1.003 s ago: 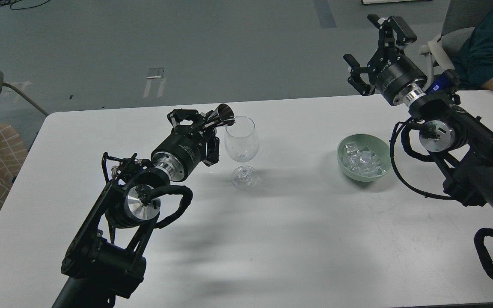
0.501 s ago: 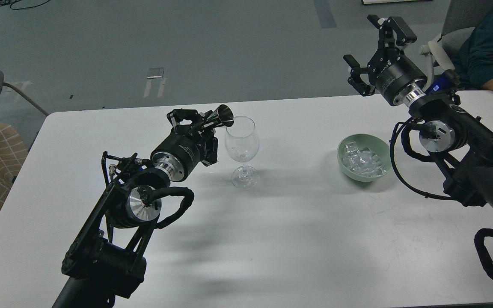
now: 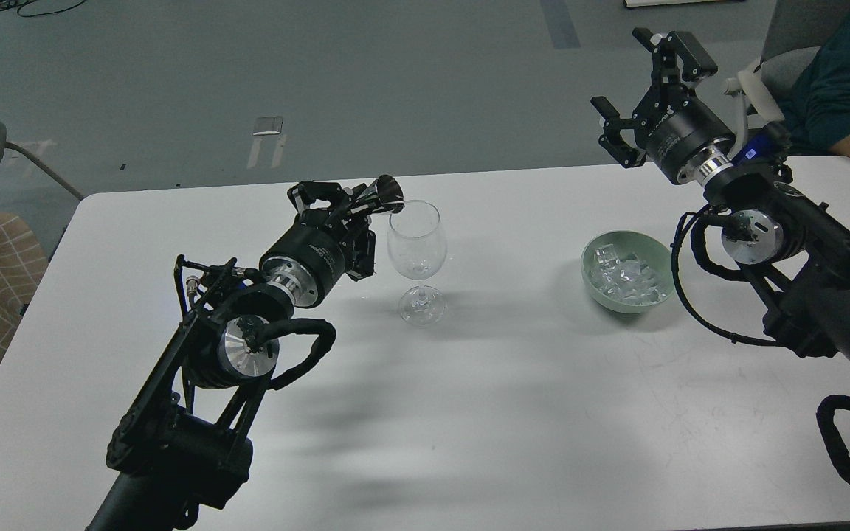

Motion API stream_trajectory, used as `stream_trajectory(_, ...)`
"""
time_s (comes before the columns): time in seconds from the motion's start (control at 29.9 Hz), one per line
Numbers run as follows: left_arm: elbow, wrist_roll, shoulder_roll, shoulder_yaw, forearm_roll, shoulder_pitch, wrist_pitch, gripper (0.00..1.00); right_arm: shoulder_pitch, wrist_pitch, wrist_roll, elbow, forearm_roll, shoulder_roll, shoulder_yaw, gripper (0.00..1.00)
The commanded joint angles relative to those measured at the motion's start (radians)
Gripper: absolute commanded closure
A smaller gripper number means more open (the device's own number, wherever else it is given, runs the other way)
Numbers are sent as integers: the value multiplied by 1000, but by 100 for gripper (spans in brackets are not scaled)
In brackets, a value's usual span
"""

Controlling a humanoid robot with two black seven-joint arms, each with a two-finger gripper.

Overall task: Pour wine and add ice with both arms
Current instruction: 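Tilt the jigger over the wine glass with the left gripper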

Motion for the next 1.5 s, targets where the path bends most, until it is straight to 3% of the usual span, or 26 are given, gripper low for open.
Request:
stream_trajectory(0.0, -2, 0, 0, -2, 20, -1, -9, 100, -1, 0, 0, 0, 0, -1, -1, 0)
stream_trajectory(1.47, -6, -12, 0, 0, 164, -23, -50, 100, -1, 0, 0, 0, 0, -1, -1, 0)
